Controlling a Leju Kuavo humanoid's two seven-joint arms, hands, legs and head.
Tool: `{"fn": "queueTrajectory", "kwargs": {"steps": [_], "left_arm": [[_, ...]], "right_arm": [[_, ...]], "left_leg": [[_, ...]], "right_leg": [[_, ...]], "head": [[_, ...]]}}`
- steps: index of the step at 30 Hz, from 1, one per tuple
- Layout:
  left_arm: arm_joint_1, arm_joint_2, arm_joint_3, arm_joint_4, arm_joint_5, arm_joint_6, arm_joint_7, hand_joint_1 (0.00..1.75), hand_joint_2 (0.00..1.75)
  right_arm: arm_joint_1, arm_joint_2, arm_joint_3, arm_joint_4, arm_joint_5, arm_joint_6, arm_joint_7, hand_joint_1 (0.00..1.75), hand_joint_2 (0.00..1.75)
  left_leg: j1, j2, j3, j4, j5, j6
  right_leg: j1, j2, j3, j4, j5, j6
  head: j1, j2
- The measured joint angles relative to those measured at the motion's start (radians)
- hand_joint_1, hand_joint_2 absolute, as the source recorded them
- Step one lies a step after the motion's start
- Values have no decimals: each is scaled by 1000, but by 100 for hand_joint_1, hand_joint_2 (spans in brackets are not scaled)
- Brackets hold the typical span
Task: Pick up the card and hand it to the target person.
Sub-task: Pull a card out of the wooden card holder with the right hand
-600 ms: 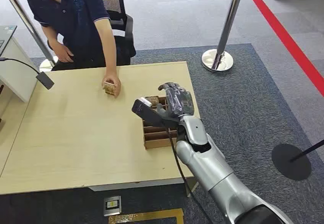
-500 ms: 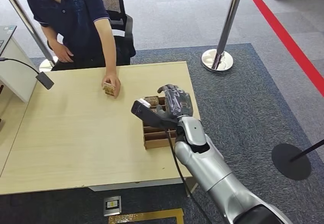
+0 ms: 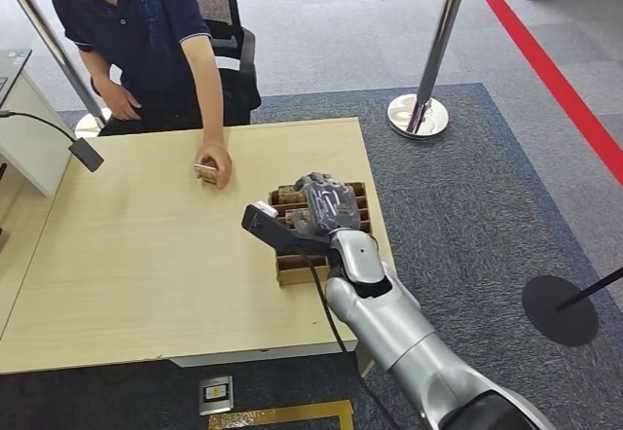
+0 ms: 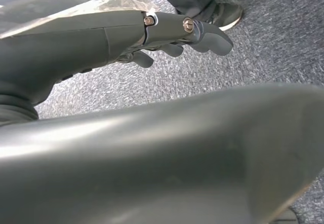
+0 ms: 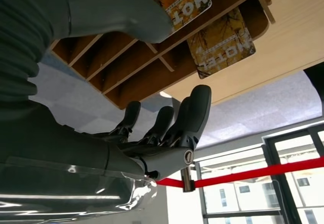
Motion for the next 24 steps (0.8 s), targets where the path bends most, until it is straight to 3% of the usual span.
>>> {"fn": "queueTrajectory", "kwargs": {"steps": [24], "left_arm": [[0, 0, 0, 0, -4, 0, 1, 0, 0]], "right_arm": [[-52, 59, 25, 174, 70, -1, 75, 82, 175]], "left_leg": [[0, 0, 0, 0, 0, 0]], "right_leg": [[0, 0, 0, 0, 0, 0]], "head": [[0, 0]]}}
